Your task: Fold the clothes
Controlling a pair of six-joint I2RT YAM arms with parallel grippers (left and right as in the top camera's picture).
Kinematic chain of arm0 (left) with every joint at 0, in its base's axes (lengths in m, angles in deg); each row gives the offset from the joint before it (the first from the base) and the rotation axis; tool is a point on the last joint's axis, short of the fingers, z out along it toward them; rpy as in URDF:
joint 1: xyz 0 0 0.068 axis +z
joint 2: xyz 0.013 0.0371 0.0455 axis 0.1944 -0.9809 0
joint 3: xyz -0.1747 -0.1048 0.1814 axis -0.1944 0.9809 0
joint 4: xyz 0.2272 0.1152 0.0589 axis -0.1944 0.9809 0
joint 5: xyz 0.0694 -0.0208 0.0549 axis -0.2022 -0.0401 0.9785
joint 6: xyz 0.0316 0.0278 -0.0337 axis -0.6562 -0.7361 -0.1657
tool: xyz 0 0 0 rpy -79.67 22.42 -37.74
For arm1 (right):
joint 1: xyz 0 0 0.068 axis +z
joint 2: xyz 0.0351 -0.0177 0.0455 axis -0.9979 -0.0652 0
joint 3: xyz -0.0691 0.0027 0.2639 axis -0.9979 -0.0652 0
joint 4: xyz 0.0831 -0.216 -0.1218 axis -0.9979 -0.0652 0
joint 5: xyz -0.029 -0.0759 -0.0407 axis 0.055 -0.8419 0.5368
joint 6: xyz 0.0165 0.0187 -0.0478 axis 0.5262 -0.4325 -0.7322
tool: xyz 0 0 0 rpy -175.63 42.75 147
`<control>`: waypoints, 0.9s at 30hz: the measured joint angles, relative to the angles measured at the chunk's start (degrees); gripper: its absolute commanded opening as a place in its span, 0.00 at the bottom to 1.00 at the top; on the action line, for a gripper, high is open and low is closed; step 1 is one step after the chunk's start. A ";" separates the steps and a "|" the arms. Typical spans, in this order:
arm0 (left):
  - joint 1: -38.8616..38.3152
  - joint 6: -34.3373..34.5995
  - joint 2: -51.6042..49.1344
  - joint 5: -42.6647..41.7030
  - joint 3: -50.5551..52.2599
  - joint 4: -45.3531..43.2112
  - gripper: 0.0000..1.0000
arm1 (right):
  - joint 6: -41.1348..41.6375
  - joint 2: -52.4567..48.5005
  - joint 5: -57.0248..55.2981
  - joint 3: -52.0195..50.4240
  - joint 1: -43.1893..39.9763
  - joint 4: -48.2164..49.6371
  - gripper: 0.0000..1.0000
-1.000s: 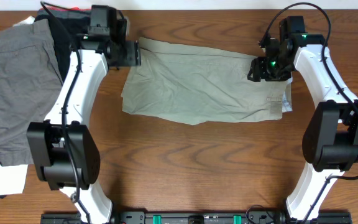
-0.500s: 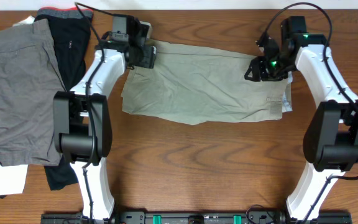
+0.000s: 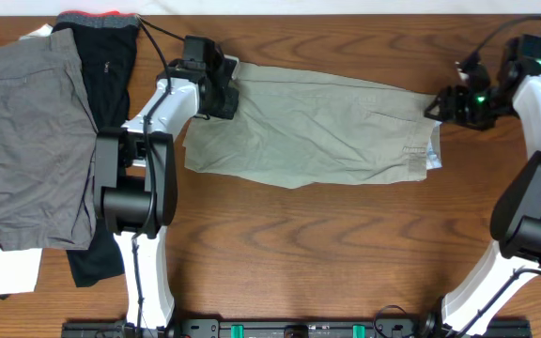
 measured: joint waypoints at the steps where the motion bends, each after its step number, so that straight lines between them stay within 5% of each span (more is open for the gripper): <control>1: -0.04 0.00 -0.11 0.00 0.00 0.44 0.06 | -0.15 0.00 -0.24 -0.39 -0.28 0.09 0.66; 18: -0.02 0.00 -0.13 0.00 0.00 0.92 0.06 | -1.51 0.28 -0.85 -18.64 -0.94 23.65 0.66; 27: -0.02 0.00 -0.13 0.00 0.00 0.94 0.06 | 0.26 0.90 0.96 -21.35 -0.92 28.13 0.47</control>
